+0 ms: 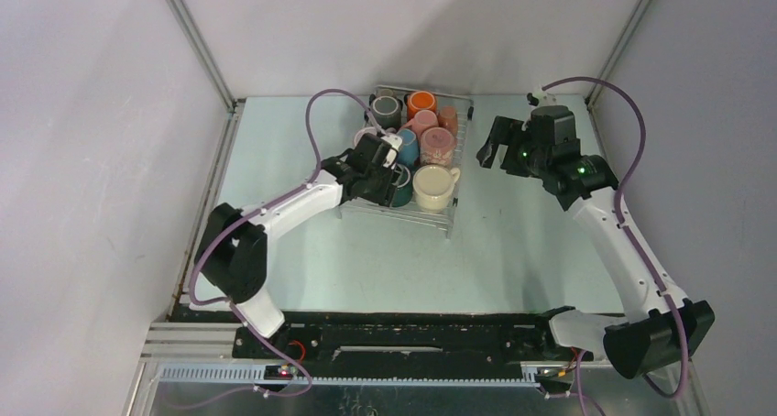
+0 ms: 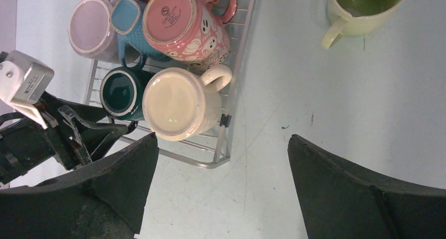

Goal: Unload the cups from the dish rack
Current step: Unload the cup from the dish rack.

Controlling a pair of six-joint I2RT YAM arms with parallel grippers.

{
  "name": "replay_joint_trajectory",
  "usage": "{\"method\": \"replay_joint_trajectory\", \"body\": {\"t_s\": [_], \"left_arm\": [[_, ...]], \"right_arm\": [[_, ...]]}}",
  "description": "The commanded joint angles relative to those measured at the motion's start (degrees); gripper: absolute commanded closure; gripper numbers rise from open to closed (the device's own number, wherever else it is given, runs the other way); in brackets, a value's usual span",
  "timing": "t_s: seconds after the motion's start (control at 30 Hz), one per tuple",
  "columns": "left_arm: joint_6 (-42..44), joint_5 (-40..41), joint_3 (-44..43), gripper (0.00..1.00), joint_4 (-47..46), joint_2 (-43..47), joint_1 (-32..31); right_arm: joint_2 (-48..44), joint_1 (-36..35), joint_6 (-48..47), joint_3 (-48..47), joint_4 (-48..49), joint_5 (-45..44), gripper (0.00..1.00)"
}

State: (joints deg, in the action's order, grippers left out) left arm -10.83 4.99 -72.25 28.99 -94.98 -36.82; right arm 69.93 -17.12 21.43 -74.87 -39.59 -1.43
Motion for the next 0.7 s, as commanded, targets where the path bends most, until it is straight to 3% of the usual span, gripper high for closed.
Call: {"method": "replay_joint_trajectory", "body": {"t_s": [0.0,0.47,0.67], "left_arm": [[1.9,0.4,-2.8,0.42,-2.9,-1.0,0.8],[2.8,-0.4,-0.9,0.58,-6.3,-5.4,1.3],[3.1,0.9,-0.5,0.78,-6.4,-4.6,1.2]], "right_arm": [[-1.8,-0.3,0.9,0.1,1.1,-0.1,0.01],[-1.1,-1.7,1.1,0.9,1.4,-0.1,0.01],[-0.9,-2.2,1.2,0.9,1.5,-0.3,0.01]]}}
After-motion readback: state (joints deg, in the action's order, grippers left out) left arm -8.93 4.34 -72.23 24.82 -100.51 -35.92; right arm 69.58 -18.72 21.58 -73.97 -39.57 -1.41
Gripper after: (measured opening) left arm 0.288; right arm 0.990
